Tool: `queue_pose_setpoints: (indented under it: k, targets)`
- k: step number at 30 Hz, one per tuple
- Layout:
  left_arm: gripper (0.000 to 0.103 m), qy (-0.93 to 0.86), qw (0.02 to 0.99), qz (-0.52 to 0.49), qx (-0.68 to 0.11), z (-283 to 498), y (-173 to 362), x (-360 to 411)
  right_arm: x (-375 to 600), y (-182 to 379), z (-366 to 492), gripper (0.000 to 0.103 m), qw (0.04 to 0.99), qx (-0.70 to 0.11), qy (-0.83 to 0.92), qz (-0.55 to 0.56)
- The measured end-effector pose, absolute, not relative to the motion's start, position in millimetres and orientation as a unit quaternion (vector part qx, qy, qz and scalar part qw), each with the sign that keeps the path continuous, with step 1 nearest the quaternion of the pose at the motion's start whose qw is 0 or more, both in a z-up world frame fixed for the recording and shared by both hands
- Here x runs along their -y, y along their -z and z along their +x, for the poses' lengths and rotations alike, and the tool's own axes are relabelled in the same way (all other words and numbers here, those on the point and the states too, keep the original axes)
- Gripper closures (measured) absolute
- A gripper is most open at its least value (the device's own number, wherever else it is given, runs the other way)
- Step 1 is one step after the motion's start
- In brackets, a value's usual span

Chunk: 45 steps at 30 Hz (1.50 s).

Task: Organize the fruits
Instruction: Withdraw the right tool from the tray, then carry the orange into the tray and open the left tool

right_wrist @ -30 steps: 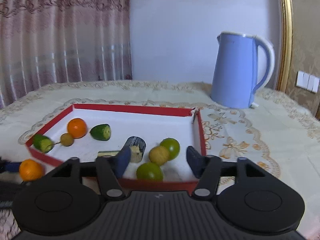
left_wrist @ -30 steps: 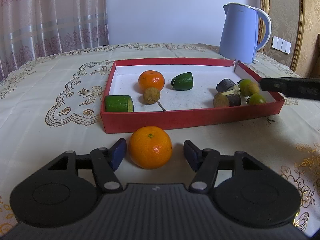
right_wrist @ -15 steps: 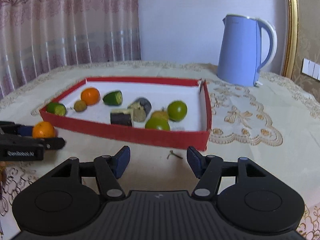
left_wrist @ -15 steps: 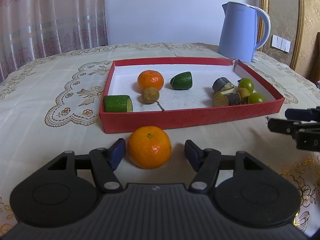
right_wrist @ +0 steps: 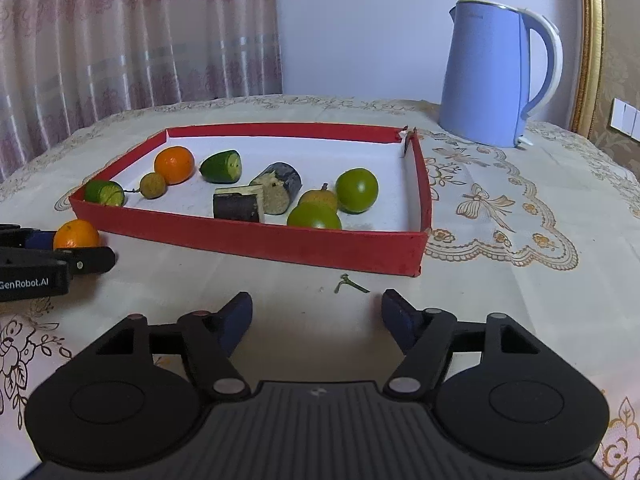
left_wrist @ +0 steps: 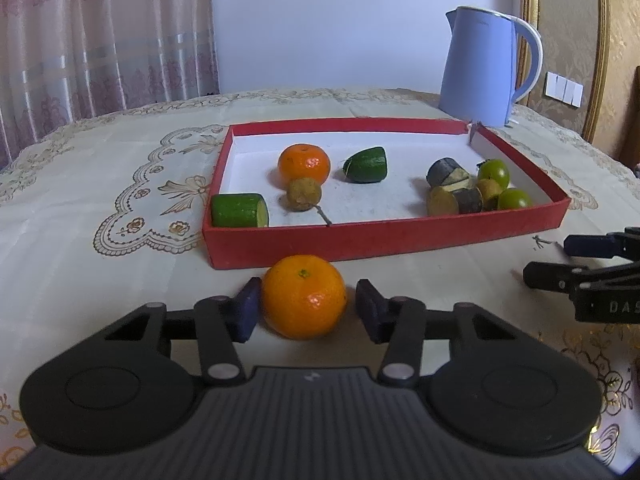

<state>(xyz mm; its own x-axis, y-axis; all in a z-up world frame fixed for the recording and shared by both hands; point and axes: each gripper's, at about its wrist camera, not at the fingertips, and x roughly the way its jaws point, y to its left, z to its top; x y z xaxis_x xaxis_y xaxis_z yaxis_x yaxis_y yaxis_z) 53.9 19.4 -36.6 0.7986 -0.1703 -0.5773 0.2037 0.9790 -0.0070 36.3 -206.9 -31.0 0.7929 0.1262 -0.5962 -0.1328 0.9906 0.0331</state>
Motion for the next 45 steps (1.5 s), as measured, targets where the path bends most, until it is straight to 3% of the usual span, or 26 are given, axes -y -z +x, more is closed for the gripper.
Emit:
queue_pose_setpoints:
  k: [3, 16, 29, 45]
  targets:
    - [0.063, 0.092, 0.949, 0.032, -0.300, 53, 36, -18, 205, 31, 37, 0.027, 0.946, -0.317, -0.073, -0.010]
    - [0.064, 0.098, 0.948, 0.016, -0.303, 48, 32, -25, 206, 31, 37, 0.023, 0.945, -0.318, -0.079, -0.006]
    - [0.064, 0.134, 0.957, 0.045, -0.252, 66, -20, 8, 206, 31, 37, 0.023, 0.945, -0.318, -0.081, -0.002]
    - [0.064, 0.107, 0.942, 0.051, -0.313, 136, 21, 34, 206, 31, 36, 0.022, 0.945, -0.318, -0.080, -0.004]
